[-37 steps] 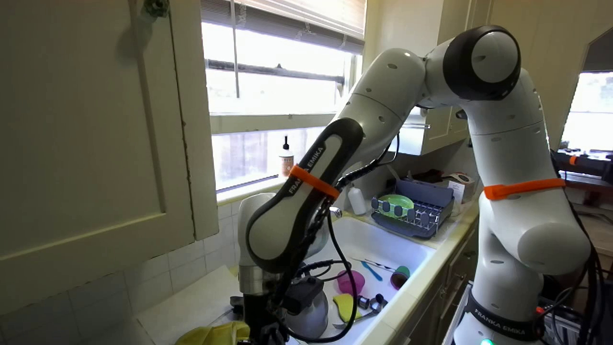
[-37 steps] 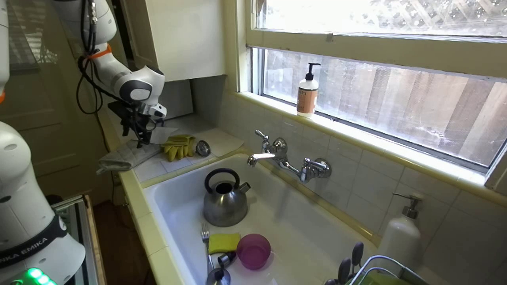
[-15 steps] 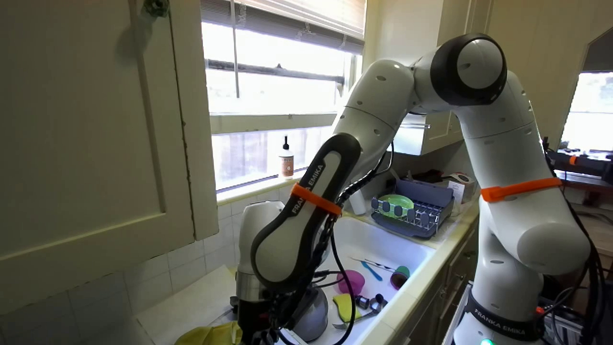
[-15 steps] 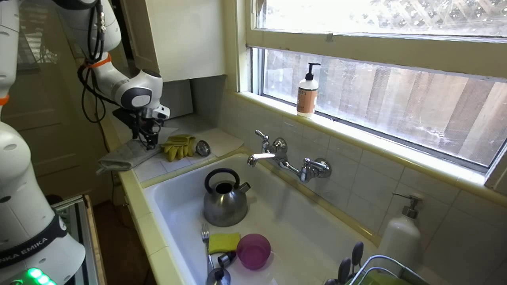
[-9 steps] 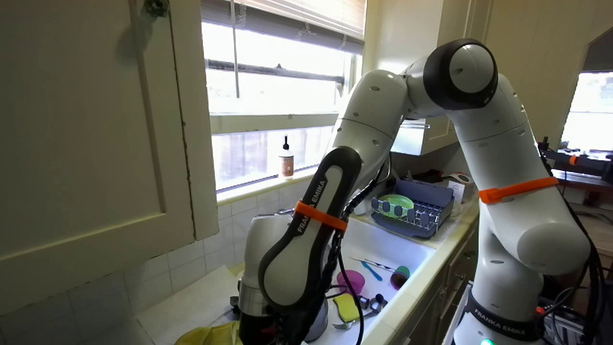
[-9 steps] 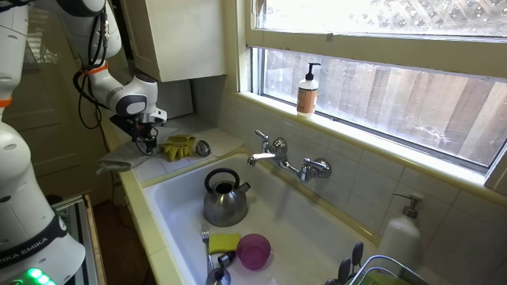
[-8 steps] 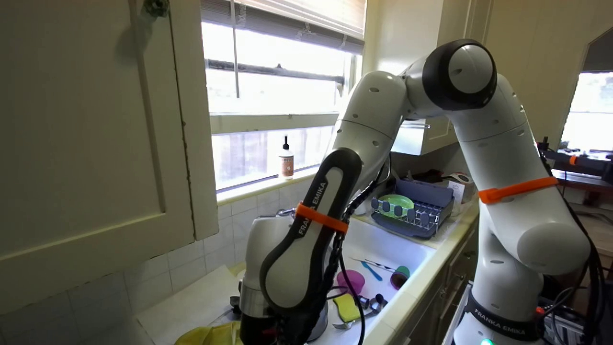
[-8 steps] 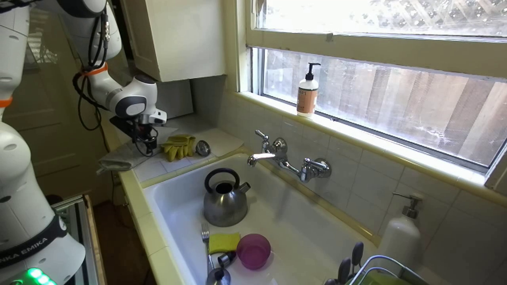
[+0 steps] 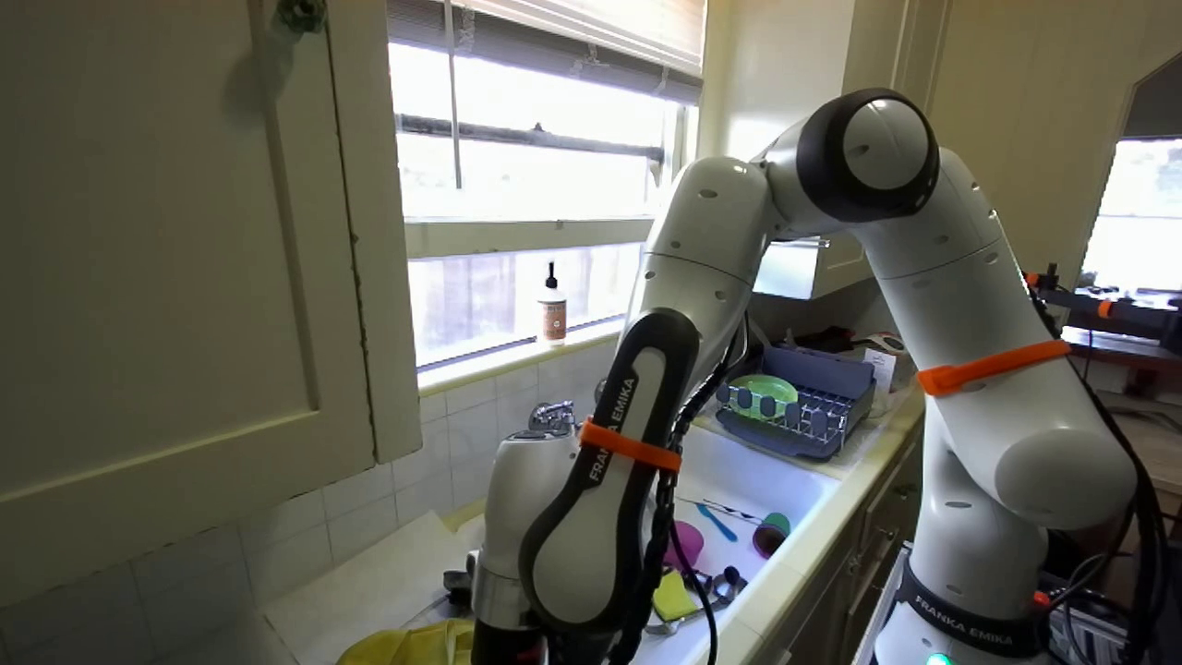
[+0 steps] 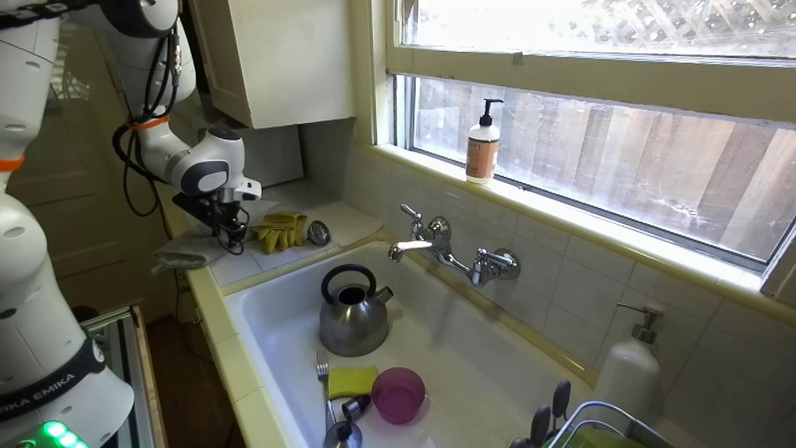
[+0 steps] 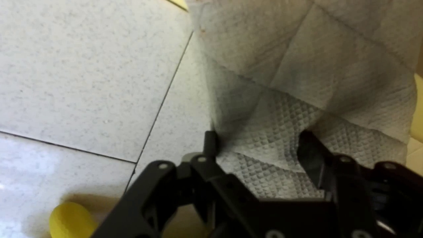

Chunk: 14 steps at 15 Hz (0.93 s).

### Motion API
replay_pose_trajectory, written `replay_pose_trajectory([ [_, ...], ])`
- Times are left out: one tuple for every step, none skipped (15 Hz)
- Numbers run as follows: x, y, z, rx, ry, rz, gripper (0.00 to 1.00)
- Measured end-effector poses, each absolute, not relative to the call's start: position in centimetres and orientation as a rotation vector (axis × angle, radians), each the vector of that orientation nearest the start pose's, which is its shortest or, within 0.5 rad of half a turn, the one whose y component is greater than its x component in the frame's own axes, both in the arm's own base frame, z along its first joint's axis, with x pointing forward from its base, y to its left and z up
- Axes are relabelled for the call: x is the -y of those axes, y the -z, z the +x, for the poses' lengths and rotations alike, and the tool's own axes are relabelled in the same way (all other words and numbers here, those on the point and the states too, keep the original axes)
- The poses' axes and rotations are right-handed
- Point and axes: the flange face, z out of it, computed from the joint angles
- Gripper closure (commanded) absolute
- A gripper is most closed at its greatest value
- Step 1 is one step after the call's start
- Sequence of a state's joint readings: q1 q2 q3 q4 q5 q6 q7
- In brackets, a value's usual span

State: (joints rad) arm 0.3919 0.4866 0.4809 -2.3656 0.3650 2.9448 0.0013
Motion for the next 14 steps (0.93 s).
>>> replay_pose_trajectory([
  [-38.7,-15.2,33.6,0.632,-0.049,-2.742,0.73],
  [-38.7,-15.2,33.7,0.632,-0.051,-2.738,0.82],
  [-38.7,-15.1,33.8,0.63,-0.053,-2.734,0.88],
  [-38.7,-15.1,33.9,0.629,-0.056,-2.728,0.95],
  [-38.7,-15.0,34.1,0.633,-0.059,-2.719,0.99],
  [-38.7,-14.9,34.2,0.638,-0.063,-2.709,1.0],
  [-38.8,-14.8,34.4,0.643,-0.068,-2.696,0.98],
  [-38.8,-14.8,34.6,0.648,-0.07,-2.683,0.97],
  [-38.9,-14.7,34.8,0.649,-0.073,-2.671,0.99],
  [-38.8,-14.6,35.1,0.65,-0.076,-2.662,0.97],
  [-38.8,-14.6,35.3,0.652,-0.078,-2.655,0.97],
  [-38.8,-14.5,35.4,0.656,-0.08,-2.649,0.97],
  [-38.8,-14.5,35.6,0.66,-0.081,-2.645,0.97],
  [-38.8,-14.6,35.6,0.664,-0.083,-2.643,0.97],
])
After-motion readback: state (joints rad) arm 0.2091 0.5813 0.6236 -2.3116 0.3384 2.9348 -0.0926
